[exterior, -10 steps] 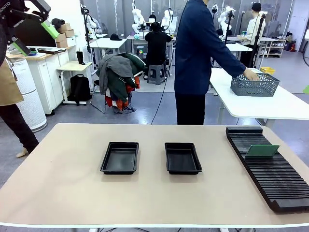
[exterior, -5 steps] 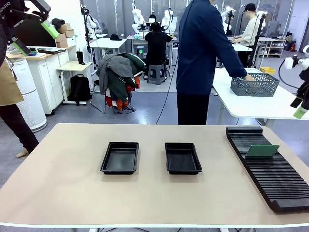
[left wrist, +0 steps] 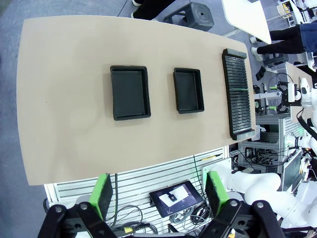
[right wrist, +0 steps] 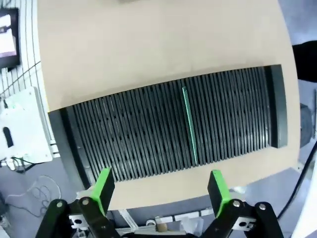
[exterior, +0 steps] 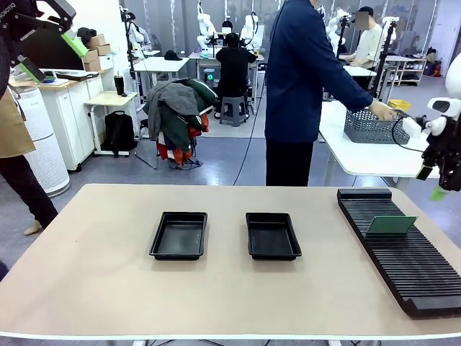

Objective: Inspect and transfer BCBs to ESD trays.
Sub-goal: Pick up the Blank PCB from the PCB Rack and place it in the left ESD tray.

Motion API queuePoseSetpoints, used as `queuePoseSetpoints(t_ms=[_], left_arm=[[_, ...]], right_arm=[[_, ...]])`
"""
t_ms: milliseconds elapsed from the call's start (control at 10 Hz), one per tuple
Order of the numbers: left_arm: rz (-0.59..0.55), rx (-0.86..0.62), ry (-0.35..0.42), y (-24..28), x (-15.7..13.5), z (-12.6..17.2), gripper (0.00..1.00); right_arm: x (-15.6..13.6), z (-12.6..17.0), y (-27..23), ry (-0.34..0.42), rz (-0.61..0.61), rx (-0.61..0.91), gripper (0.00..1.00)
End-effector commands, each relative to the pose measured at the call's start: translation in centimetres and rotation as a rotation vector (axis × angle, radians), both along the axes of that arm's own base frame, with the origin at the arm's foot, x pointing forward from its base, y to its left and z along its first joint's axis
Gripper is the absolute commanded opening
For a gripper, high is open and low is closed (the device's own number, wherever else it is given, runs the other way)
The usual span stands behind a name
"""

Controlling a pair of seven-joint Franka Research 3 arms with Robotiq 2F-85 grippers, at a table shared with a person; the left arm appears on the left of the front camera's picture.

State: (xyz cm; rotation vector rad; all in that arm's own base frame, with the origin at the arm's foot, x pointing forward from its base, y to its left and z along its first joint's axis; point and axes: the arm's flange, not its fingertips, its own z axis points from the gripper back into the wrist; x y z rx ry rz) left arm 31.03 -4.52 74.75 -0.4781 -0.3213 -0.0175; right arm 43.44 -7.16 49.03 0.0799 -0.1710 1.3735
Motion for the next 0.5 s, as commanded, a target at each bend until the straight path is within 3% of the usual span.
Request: queuePoseSetpoints(t_ms=[0, 400], left_arm=[[0.001, -0.008, 0.003, 0.1, 0.0, -0.1, 1.0], [0.001, -0.008, 0.003, 0.1, 0.0, -0.1, 1.0]], right_arm=[[0.5, -2.3, 0.4, -0.027, 0.059, -0.038, 1.0], [1.8, -6.3, 1.1, -0.04, 0.095, -0.072, 1.0]])
